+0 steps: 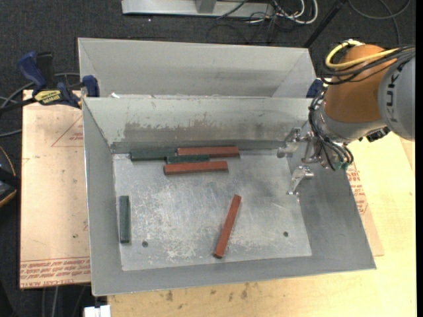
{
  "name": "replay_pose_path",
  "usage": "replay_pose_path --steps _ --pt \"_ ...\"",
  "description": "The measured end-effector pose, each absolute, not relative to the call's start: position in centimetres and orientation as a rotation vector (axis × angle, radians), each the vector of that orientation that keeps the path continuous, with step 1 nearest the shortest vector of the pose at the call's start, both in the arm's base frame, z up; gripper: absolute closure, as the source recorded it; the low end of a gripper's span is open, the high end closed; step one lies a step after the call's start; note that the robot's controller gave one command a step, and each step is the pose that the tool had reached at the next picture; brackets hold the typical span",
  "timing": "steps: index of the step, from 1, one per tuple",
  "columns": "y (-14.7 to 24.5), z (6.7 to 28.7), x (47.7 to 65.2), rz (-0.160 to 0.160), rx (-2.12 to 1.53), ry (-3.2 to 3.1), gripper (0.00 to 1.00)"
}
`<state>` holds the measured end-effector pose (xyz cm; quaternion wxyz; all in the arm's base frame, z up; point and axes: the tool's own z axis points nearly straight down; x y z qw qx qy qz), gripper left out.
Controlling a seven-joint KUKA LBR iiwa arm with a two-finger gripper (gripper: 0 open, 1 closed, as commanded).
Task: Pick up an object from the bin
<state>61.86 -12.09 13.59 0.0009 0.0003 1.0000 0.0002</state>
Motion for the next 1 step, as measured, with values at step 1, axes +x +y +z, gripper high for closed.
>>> replay_pose_path --steps 1 --pt "-8.27 11.34 61.10 -0.004 -0.247 3.126 0.00"
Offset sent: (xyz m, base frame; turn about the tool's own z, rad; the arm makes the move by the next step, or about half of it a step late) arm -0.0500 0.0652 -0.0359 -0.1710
